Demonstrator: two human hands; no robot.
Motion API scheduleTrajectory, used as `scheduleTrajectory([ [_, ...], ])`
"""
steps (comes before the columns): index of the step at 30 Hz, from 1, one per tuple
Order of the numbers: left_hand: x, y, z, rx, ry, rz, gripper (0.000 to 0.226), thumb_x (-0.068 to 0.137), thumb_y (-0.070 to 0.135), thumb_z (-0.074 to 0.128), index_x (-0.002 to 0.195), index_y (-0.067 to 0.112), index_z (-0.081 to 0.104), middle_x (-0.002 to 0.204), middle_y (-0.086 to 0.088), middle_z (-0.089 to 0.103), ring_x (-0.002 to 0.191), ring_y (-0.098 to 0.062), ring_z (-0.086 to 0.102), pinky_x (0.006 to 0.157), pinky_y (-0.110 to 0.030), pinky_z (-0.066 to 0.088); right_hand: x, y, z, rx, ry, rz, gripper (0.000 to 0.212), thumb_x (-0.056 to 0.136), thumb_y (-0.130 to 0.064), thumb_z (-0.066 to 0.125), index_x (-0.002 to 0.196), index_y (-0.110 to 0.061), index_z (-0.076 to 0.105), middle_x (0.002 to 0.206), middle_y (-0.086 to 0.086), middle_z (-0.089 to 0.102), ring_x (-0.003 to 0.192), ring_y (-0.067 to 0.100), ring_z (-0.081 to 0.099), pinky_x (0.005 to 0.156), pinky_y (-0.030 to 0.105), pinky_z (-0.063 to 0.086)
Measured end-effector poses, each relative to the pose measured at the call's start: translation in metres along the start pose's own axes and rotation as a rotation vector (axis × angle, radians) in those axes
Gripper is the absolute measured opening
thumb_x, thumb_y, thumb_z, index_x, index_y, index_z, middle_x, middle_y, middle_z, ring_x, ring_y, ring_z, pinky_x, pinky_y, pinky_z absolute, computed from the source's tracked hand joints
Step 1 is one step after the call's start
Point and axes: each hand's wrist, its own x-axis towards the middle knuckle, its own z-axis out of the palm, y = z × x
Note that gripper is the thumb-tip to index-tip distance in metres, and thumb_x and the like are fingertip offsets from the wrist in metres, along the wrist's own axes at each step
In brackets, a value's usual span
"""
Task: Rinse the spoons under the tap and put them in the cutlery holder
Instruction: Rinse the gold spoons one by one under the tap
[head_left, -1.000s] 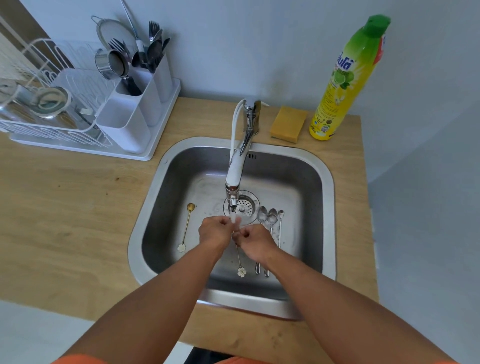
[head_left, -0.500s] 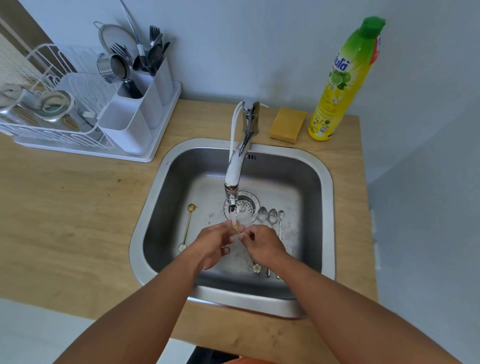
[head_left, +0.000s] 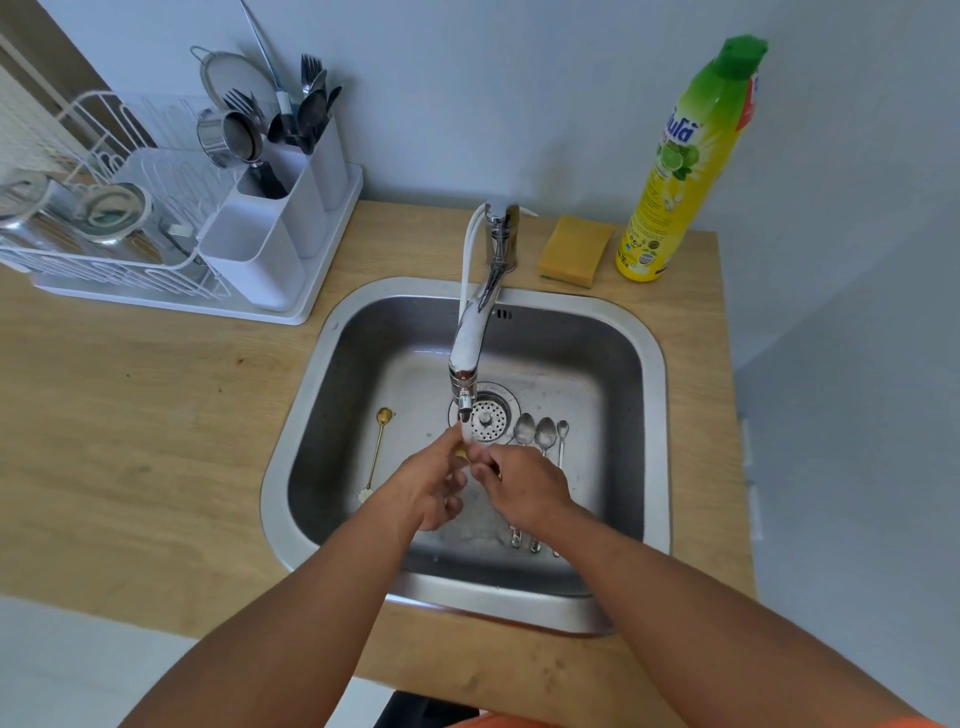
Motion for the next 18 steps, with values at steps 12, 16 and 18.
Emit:
scheduleTrajectory([
  [12, 0.003, -0.007, -0.011, -0.106, -0.119, 0.054, 0.017, 0.102, 0.041, 0.063, 0.108, 0.027, 0.071, 0.088, 0.015, 0.074, 0.056, -0.005, 0.041, 0.051, -0.022, 0.028, 0.002, 0.008, 0.003, 0.091, -0.013, 0.006, 0.024, 0.102, -0.045, 0.052, 0.083, -0.031, 0.059, 0.079, -0.008, 0.066, 0.076, 0.019, 0.063, 0.068, 0.034, 0.050],
  [16, 0.004, -0.010, -0.009, -0.127, -0.105, 0.126, 0.028, 0.091, 0.027, 0.079, 0.117, 0.027, 0.069, 0.084, 0.008, 0.070, 0.055, -0.006, 0.042, 0.046, -0.021, 0.029, 0.002, 0.008, 0.006, 0.128, 0.002, 0.015, 0.024, 0.101, -0.045, 0.053, 0.082, -0.031, 0.060, 0.072, -0.010, 0.065, 0.068, 0.012, 0.062, 0.062, 0.032, 0.047],
  [18, 0.004, -0.010, -0.008, -0.127, -0.078, 0.144, 0.030, 0.086, 0.023, 0.084, 0.112, 0.026, 0.069, 0.081, 0.006, 0.067, 0.054, -0.006, 0.042, 0.044, -0.021, 0.029, 0.002, 0.008, 0.007, 0.138, 0.005, 0.007, 0.023, 0.101, -0.044, 0.053, 0.087, -0.030, 0.062, 0.073, -0.010, 0.065, 0.069, 0.012, 0.063, 0.063, 0.032, 0.048],
])
